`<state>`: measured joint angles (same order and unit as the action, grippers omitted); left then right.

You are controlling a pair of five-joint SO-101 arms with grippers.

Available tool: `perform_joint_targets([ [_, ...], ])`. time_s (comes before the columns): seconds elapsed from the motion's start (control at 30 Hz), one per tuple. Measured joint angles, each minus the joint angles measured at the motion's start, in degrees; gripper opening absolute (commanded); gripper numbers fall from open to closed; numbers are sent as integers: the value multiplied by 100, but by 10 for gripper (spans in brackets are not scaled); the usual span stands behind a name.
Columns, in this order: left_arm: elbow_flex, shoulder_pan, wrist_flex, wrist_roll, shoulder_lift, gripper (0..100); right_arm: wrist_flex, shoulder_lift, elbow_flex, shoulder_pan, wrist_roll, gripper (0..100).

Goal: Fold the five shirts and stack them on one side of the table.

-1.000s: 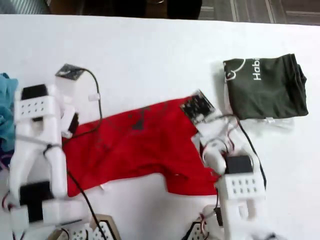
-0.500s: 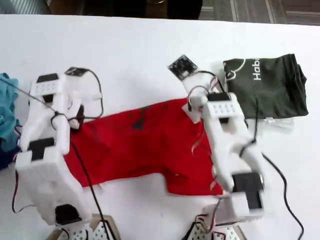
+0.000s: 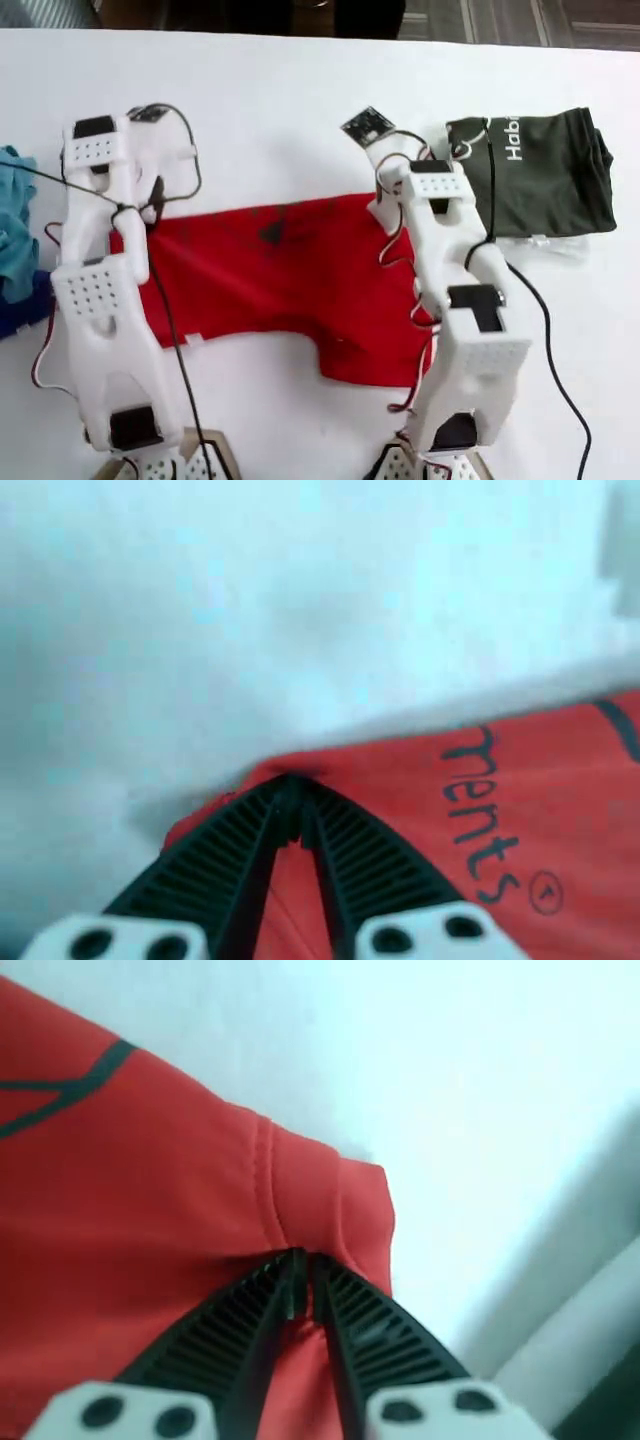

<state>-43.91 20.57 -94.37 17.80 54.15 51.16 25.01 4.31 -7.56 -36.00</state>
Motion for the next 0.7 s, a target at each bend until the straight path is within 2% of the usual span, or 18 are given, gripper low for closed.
perform_joint_targets([
  [0.17, -1864, 9, -642, 0, 958, 26, 457, 624, -1055, -9, 0, 21],
  [0.3, -2822, 9, -703, 9, 1345, 26, 985, 765, -1925, -9, 0, 21],
  [0.5, -2831, 79, -703, 9, 1266, 26, 1996, 686, -2576, -9, 0, 21],
  [0.7, -1363, -211, -703, 9, -158, 26, 2716, -79, -2585, -9, 105, 21],
])
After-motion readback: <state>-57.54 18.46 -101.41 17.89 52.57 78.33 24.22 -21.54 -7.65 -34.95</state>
